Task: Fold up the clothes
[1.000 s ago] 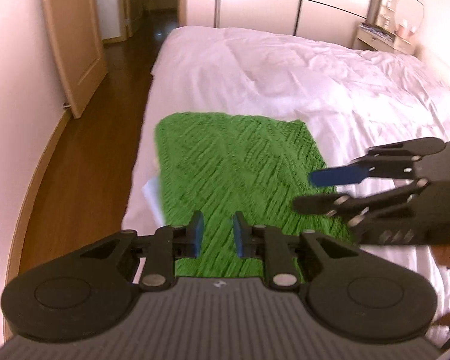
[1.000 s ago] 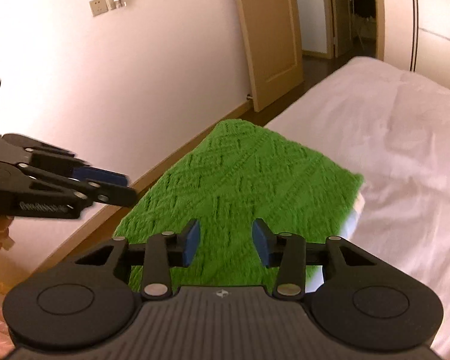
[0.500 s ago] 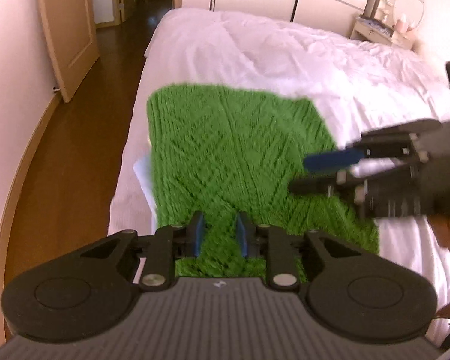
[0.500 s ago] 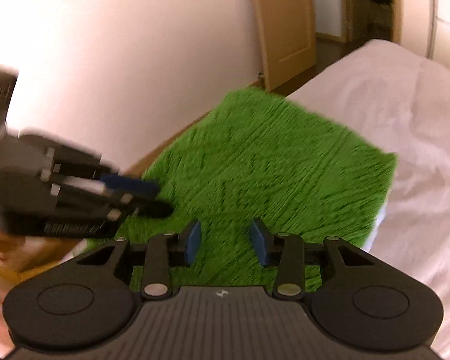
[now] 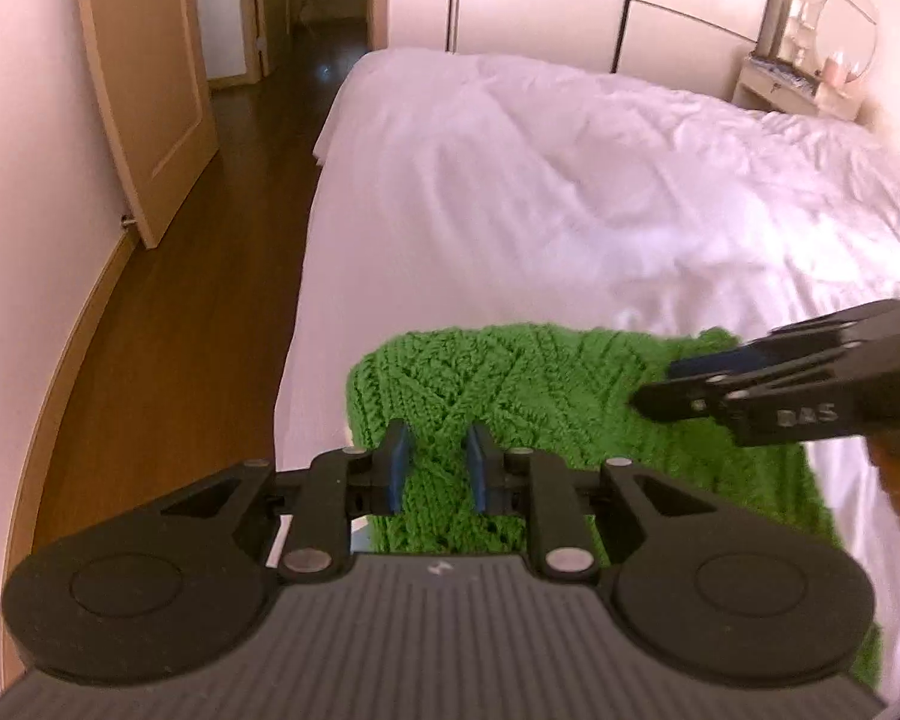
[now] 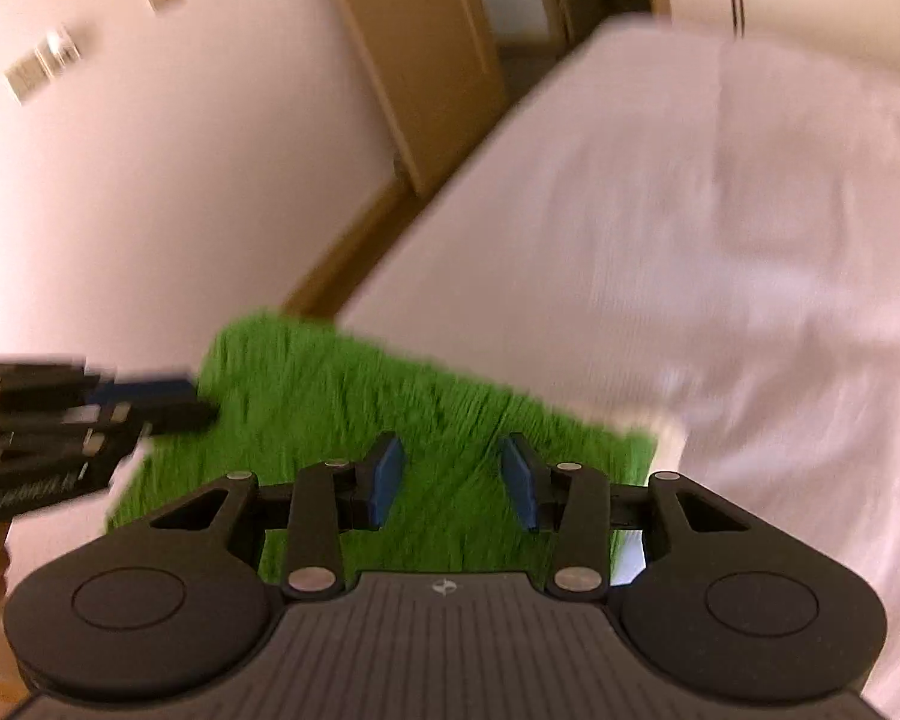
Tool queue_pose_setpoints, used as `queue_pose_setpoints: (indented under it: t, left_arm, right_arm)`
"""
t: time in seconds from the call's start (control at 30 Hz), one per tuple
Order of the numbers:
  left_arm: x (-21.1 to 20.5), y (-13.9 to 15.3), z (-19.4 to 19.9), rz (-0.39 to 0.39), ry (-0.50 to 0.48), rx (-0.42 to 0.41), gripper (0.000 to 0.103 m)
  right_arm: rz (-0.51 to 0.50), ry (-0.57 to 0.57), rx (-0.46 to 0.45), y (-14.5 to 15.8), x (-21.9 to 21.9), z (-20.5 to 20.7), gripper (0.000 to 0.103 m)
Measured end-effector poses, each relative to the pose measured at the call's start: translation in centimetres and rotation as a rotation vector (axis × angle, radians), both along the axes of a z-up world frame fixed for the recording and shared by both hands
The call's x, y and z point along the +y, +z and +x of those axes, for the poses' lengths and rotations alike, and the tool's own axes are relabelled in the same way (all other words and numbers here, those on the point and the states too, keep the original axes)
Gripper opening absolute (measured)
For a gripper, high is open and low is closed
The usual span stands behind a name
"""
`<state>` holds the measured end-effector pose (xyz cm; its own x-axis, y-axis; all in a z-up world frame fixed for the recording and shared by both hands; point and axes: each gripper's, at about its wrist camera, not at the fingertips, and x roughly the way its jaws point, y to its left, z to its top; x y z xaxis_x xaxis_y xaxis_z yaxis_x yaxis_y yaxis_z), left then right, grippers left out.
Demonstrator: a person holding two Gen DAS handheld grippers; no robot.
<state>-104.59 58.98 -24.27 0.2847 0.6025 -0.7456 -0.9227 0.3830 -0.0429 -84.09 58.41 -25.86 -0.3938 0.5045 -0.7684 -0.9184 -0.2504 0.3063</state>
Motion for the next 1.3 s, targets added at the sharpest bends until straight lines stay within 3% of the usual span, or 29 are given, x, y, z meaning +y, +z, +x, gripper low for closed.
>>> queue_pose_setpoints:
  t: [0.17,0.37,0.53,0.63,0.73,0.87,1.03,1.13,1.3]
  left_arm:
    - [-3.4,1.6,-1.0,0.011,0.006,-0.026,0.017]
    - [-9.4,3.4,-1.8,0.021,-0.014,-0.033,0.016]
    - [-13.4,0.4,-0.8,-0.049,-0.025,0.057,0.017]
    - [-14.1,-1.4,-1.3,-0.059,0.053,0.027,0.018]
    - [-14.2,-1.7,-1.4,-0.046,0.079,0.026,0.02]
    - [-14.5,0.5,-1.1,-0.042,0.079,0.038,0.018]
    - [-17.4,3.4,-0.9,-0.004,0.044,0.017,0.017]
    - [-18.5,1.9,-0.3,-0.025,0.035,0.055,0.017]
    - [-18.8,-0.9,-0.3,-0.058,0.108,0.073,0.02]
  right_arm:
    - [0.038,0.007,-0.003,1.1,-1.0,0.1,0.042]
    - [0.108,0.082,0.019,3.0,-7.2,0.0,0.042]
    - [0.132,0.179,0.003,3.1,-13.0,-1.7,0.042]
    - [0.094,0.255,-0.095,1.0,-14.6,-3.4,0.042]
    - [0.125,0.285,-0.154,0.8,-15.2,-4.4,0.043]
    - [0.168,0.323,-0.233,0.5,-16.0,-5.7,0.042]
    - [0.2,0.249,-0.153,3.4,-18.1,-4.1,0.042]
    - [0.2,0.257,-0.138,3.8,-19.2,-4.0,0.042]
    - [0.128,0.298,-0.215,0.7,-19.3,-5.1,0.042]
